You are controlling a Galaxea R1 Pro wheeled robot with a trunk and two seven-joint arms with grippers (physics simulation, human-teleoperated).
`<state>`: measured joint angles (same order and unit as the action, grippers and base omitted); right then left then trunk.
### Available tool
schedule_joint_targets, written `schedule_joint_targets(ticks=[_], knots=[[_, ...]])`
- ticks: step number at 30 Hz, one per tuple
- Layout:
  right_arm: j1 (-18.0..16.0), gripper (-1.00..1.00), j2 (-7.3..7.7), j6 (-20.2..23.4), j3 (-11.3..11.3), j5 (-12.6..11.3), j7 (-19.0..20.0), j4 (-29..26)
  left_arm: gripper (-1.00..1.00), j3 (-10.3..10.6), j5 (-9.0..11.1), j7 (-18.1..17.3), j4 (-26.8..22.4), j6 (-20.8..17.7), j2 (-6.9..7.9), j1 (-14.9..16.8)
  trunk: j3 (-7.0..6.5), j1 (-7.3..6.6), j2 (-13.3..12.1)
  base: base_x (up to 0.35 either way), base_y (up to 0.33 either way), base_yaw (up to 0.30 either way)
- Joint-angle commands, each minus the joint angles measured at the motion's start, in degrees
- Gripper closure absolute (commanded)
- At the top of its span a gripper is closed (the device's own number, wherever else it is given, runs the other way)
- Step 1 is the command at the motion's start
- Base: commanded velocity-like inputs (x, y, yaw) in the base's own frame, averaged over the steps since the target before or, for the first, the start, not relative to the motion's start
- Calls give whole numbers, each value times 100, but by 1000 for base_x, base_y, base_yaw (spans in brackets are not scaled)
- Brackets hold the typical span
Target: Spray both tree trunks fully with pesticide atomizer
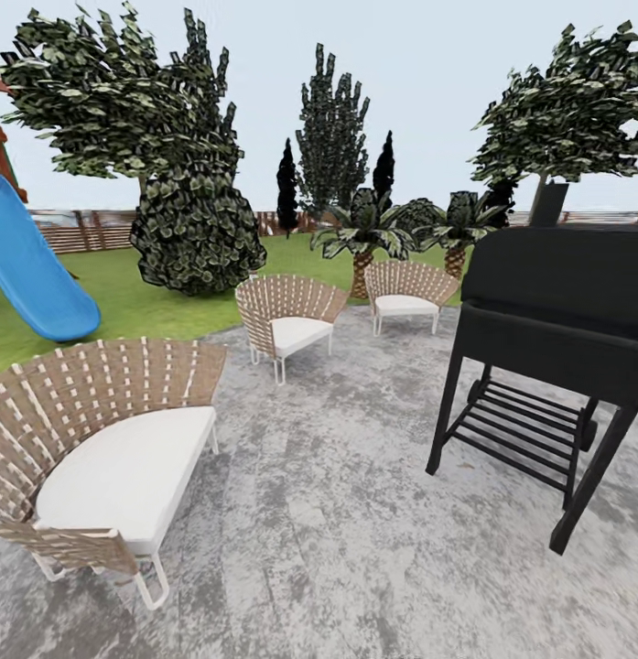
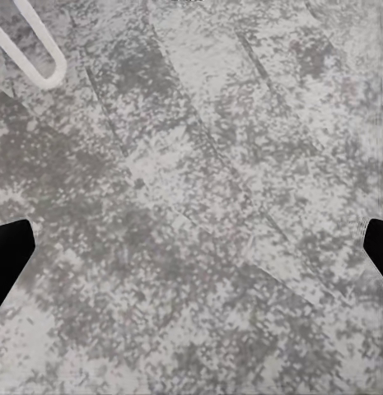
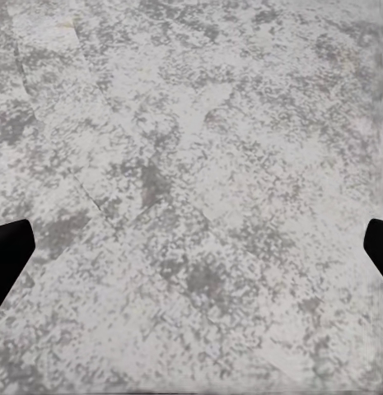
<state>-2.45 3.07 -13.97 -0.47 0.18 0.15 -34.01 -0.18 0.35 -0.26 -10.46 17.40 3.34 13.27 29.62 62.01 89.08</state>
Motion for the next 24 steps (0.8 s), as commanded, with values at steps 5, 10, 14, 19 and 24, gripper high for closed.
schedule_joint_targets(ticks=[5,10,14,19,24], knots=[[-1,-100,0,0,0,0,-2,0,-100,0,-2,0,1,0,0,0,90,111,202,0,0,-300],[-1,-100,0,0,1,-3,1,0,-100,0,-1,0,0,0,0,0,185,220,403,0,0,-300],[-1,-100,-1,0,0,0,0,0,-100,0,0,0,0,0,0,0,269,308,563,0,0,-295],[-1,-100,0,0,-1,0,-2,0,-100,0,0,0,0,0,0,0,377,418,764,0,0,-292],[-1,-100,0,0,0,0,-1,0,-100,0,0,0,2,0,0,0,486,528,964,0,0,-290]])
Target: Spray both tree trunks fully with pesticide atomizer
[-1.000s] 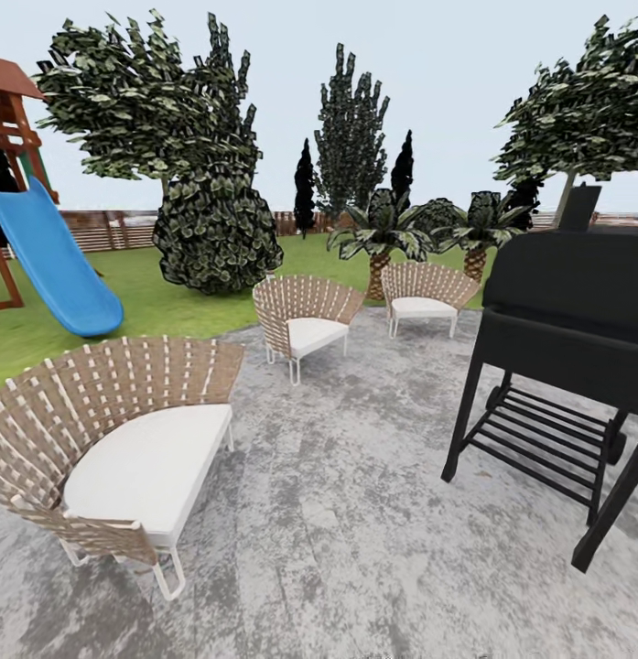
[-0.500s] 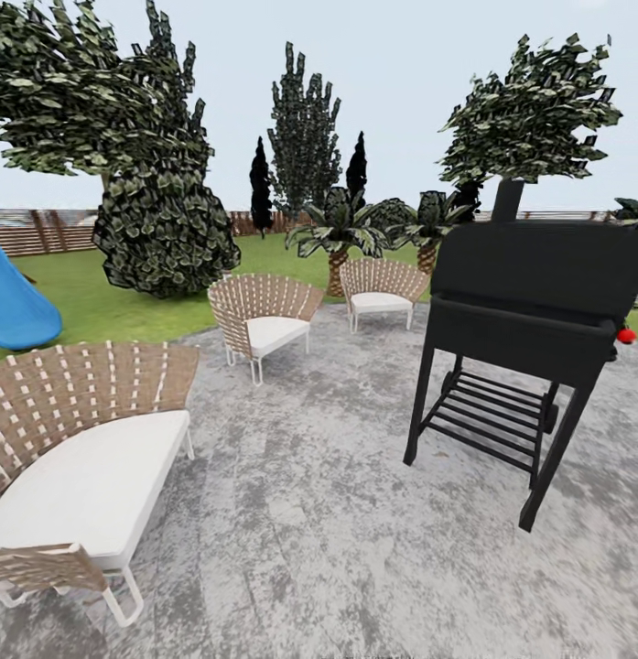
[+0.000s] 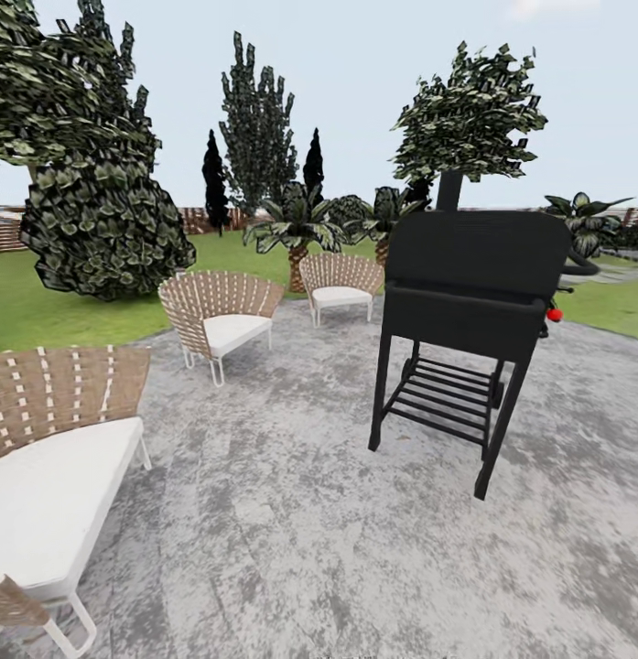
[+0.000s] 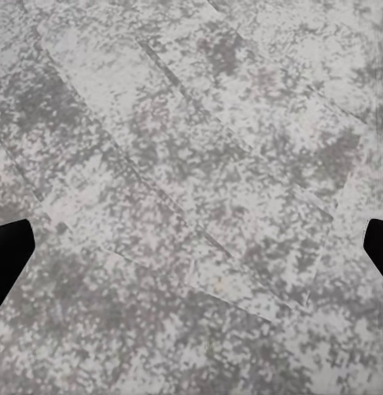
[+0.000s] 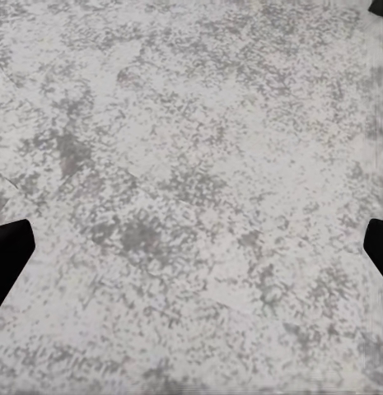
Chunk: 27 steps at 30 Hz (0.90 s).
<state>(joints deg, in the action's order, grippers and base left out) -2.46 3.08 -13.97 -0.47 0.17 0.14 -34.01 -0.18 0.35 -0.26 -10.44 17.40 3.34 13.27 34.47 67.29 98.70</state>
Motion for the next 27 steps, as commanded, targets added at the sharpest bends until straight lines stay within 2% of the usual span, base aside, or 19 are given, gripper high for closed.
schedule_joint_targets(ticks=[1,24,26,27], knots=[[0,-100,0,0,-1,0,0,0,-100,0,0,0,-1,0,0,0,23,23,42,0,0,-290],[2,-100,3,-4,-1,-4,0,-18,-100,0,-1,0,-1,0,-5,0,525,528,964,0,0,-288],[1,-100,7,-1,-40,-7,2,-24,-100,0,-2,0,-2,0,-8,0,568,572,1044,0,0,-287],[0,-100,3,-1,-131,-8,3,-25,-100,0,-1,0,-1,0,-8,0,590,594,1085,0,0,-287]])
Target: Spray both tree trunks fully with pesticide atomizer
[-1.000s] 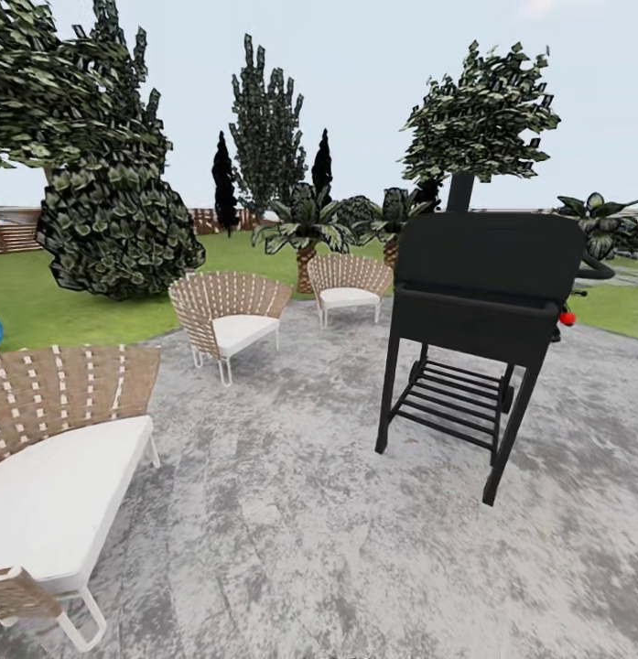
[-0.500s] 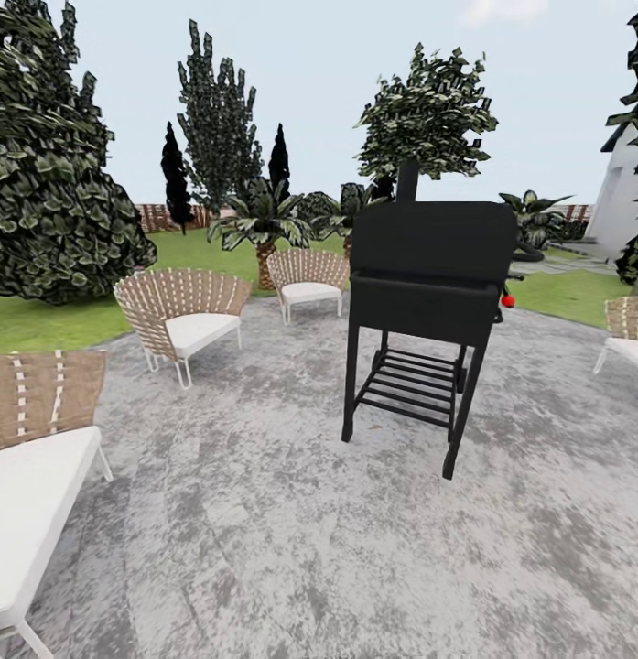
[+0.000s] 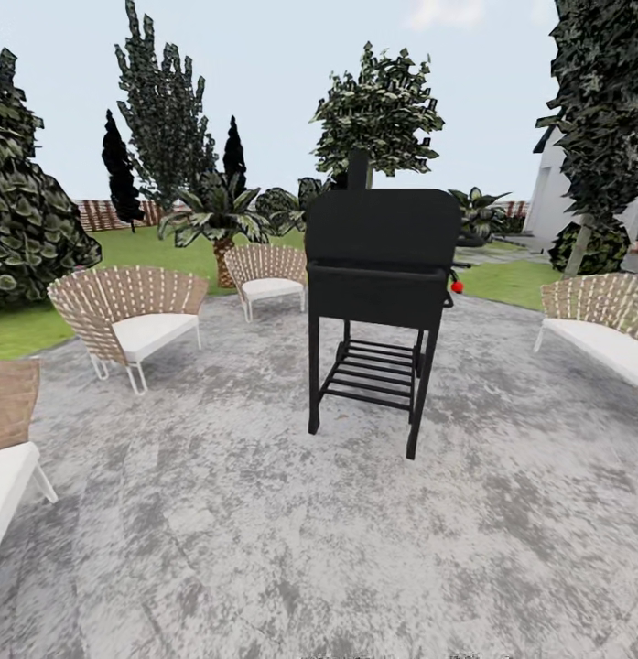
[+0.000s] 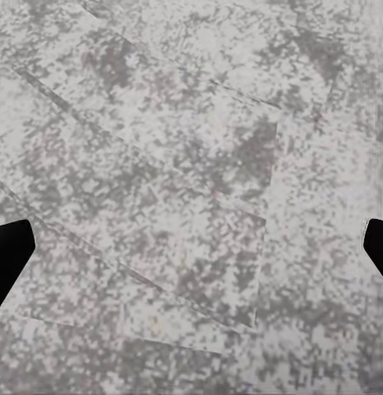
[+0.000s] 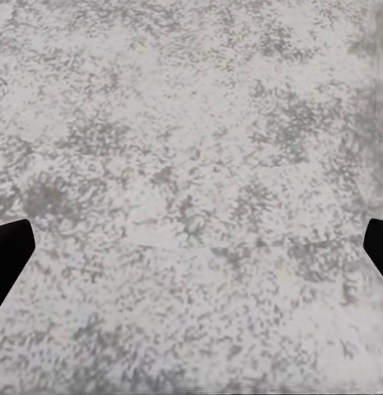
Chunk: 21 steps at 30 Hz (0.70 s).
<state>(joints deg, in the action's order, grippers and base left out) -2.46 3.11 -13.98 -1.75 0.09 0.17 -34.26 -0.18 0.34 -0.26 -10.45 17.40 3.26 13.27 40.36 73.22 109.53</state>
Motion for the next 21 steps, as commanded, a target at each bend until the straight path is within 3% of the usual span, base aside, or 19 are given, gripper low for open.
schedule_joint_targets(ticks=[1,6,21], knots=[[0,-100,-1,0,-53,0,2,-1,-100,0,0,0,1,0,0,0,23,23,42,0,0,-287],[1,-100,-3,1,-164,8,7,-10,-100,1,0,0,1,0,0,0,131,133,242,0,0,-287],[0,-100,-3,1,-167,2,9,-10,-100,1,-1,0,1,0,-1,0,432,462,844,0,0,-288]])
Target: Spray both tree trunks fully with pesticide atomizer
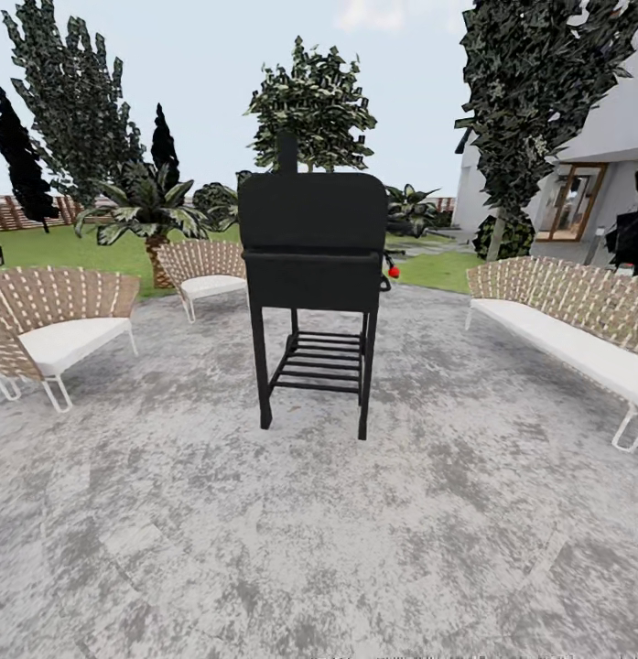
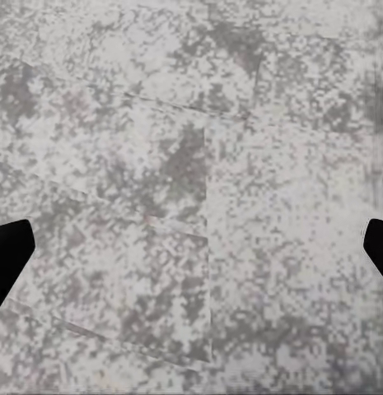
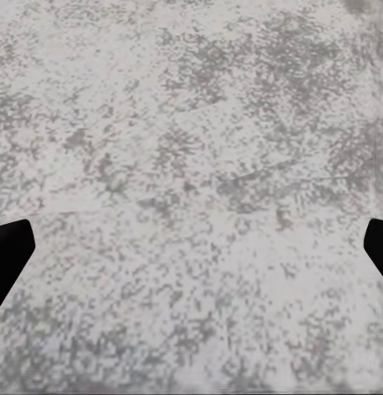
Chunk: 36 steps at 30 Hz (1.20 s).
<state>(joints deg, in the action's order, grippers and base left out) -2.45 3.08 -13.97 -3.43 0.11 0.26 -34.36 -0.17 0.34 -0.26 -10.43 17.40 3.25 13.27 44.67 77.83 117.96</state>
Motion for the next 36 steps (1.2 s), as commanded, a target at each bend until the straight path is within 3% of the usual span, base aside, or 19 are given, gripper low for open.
schedule_joint_targets(ticks=[1,9,24,36], knots=[[-1,-100,0,0,0,-2,1,5,-100,0,-4,0,-1,0,0,0,21,23,42,0,0,-293],[-1,-100,0,0,0,5,1,8,-100,0,0,0,3,0,0,0,192,198,363,0,0,-291],[-1,-100,0,0,6,13,-8,36,-100,8,-7,0,-3,-3,25,0,284,198,363,6,-5,-237],[-1,-100,-5,-12,13,15,-6,52,-100,1,-7,9,-3,0,35,0,355,198,363,155,-198,-149]])
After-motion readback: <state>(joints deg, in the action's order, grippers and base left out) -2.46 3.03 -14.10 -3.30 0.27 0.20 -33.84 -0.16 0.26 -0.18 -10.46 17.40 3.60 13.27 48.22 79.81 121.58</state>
